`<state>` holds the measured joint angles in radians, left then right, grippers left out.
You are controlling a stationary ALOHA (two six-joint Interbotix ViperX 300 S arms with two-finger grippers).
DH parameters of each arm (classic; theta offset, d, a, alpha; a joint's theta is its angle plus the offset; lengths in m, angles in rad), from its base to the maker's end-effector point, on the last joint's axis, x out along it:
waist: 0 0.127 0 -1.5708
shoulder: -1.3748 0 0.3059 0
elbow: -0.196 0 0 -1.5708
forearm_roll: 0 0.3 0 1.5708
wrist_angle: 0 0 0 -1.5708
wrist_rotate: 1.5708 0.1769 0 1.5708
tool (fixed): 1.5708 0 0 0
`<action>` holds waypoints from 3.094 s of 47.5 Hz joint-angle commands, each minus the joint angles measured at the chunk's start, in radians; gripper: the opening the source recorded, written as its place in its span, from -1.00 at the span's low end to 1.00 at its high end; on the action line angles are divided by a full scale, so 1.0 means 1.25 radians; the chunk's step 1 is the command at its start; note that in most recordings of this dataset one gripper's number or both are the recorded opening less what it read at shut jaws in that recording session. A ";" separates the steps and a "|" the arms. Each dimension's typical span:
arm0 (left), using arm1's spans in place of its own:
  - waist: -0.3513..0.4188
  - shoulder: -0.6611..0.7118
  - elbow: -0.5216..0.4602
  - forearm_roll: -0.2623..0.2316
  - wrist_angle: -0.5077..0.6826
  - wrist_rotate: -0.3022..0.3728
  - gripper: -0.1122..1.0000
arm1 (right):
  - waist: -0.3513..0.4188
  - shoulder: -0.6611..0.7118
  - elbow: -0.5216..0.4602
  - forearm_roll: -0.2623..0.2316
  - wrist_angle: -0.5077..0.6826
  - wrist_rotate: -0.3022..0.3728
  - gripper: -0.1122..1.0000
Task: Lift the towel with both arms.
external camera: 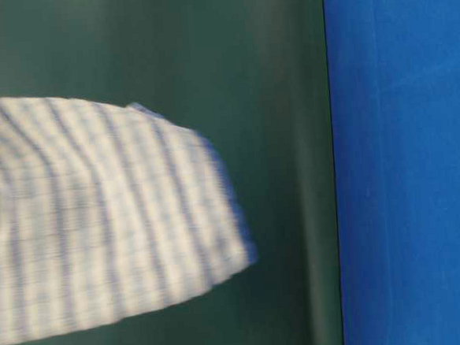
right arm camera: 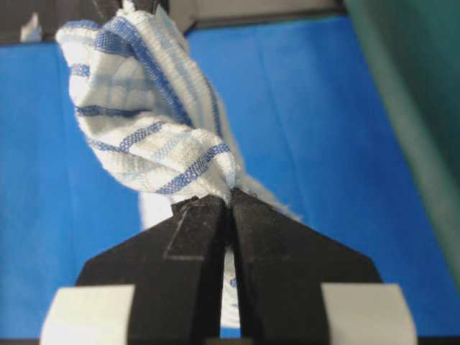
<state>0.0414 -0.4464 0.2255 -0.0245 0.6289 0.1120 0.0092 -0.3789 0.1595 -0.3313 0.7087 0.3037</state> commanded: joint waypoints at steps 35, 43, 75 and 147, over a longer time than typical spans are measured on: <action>0.020 -0.011 -0.063 0.004 0.031 0.082 -0.70 | -0.001 -0.012 -0.070 -0.005 0.018 -0.085 -0.75; 0.020 -0.015 -0.047 0.004 0.004 0.066 -0.19 | -0.001 -0.009 -0.069 -0.005 0.018 -0.075 -0.58; 0.018 -0.053 0.210 0.000 -0.228 0.044 0.77 | -0.002 -0.005 0.077 -0.026 -0.016 -0.004 0.34; -0.004 0.563 0.291 -0.001 -0.684 0.045 0.77 | 0.130 0.328 0.491 -0.018 -0.317 0.417 0.33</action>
<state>0.0368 0.2608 0.6121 -0.0245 -0.2163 0.1672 0.1672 0.0291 0.7808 -0.3559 0.3221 0.8237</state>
